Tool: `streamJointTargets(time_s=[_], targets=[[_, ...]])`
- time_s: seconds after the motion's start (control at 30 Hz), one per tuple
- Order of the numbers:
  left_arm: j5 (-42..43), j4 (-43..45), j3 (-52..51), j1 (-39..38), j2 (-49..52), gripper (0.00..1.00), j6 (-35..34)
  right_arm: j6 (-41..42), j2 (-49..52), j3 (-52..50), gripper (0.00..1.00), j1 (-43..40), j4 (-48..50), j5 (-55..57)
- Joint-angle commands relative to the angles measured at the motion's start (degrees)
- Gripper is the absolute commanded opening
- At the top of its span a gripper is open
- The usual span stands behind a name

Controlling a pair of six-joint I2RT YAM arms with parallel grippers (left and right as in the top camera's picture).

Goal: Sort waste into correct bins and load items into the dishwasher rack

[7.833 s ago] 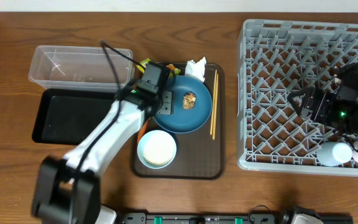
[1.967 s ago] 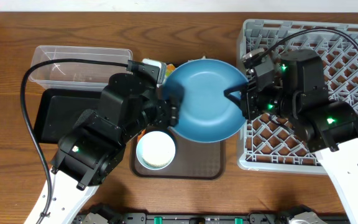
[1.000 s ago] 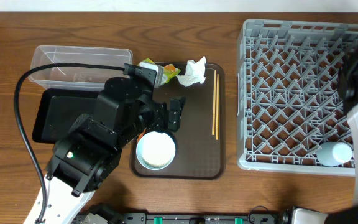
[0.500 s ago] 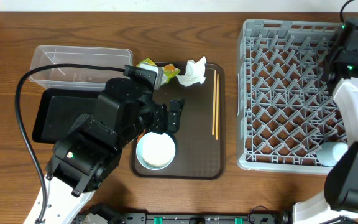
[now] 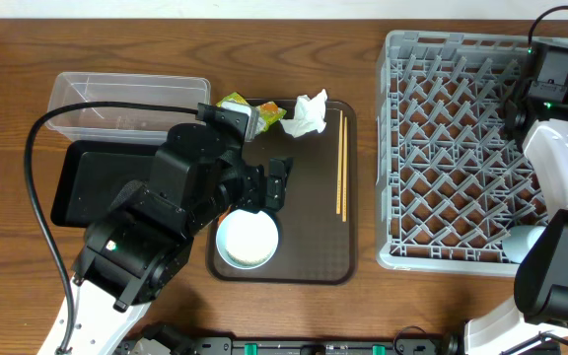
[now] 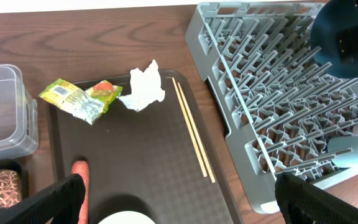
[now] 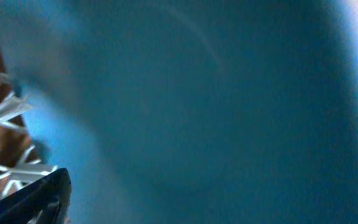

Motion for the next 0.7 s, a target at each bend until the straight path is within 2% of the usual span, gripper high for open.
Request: streamJointTargets(time_s=[0.0, 0.37, 0.57, 0.67], targets=[[0.6, -0.1, 0.5, -0.1, -0.4, 0.98, -0.3, 4.7, -2.5, 0.5, 0.99, 1.0, -0.9, -3.0], [0.6, -0.2, 0.5, -0.1, -0.4, 0.98, -0.3, 2.8, -7.1, 0.5, 0.99, 4.6, -3.1, -5.9], [0.6, -0.1, 0.5, -0.1, -0.4, 0.98, -0.3, 2.8, -14.5, 0.5, 0.99, 6.8, -3.0, -6.0], [0.8, -0.1, 0.5, -0.1, -0.5, 0.98, -0.3, 3.3, -18.8, 0.5, 0.99, 8.7, -6.0, -8.1]])
